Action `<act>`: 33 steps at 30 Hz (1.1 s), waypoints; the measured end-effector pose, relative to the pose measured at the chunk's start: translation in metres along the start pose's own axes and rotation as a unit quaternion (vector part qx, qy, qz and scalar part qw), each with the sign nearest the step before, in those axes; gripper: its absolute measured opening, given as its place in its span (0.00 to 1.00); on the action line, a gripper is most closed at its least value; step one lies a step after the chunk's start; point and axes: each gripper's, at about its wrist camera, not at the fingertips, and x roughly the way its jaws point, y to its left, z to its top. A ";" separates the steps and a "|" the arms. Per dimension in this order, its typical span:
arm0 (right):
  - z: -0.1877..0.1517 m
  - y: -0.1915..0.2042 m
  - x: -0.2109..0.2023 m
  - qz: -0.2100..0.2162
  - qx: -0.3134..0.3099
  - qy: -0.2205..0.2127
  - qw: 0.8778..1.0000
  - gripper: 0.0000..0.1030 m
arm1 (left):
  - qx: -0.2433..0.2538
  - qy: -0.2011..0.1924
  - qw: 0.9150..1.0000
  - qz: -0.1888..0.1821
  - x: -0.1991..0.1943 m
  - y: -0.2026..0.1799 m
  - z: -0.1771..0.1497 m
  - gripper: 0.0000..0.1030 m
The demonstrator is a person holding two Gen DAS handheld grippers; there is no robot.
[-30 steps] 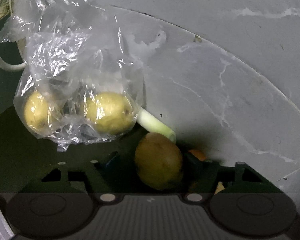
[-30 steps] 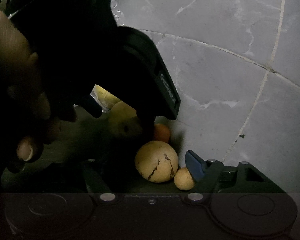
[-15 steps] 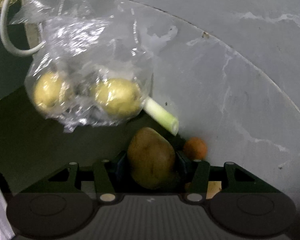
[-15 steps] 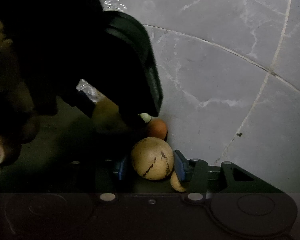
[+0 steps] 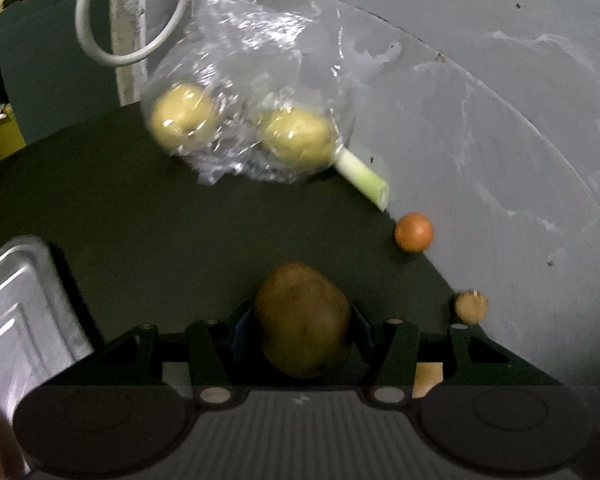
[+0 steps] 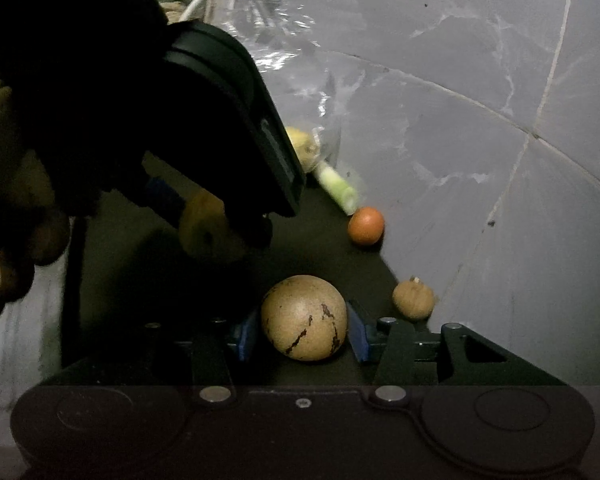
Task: Organize fruits
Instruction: 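Grasp a pear with the left tool while the right tool grasps another striped pepino melon, then lift the pear and pepino melon off the table with both tools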
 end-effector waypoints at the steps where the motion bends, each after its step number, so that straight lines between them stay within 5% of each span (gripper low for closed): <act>1: -0.002 0.002 -0.004 0.003 -0.001 0.001 1.000 0.46 | -0.002 0.001 1.000 0.000 -0.003 0.001 -0.003 0.54; 15: -0.012 -0.001 -0.006 0.044 -0.005 -0.002 0.999 0.55 | -0.008 -0.006 1.000 0.007 -0.016 0.003 -0.020 0.54; 33: -0.027 -0.006 -0.028 0.063 0.051 0.017 0.997 0.46 | -0.016 0.004 1.000 -0.011 -0.036 0.007 -0.044 0.54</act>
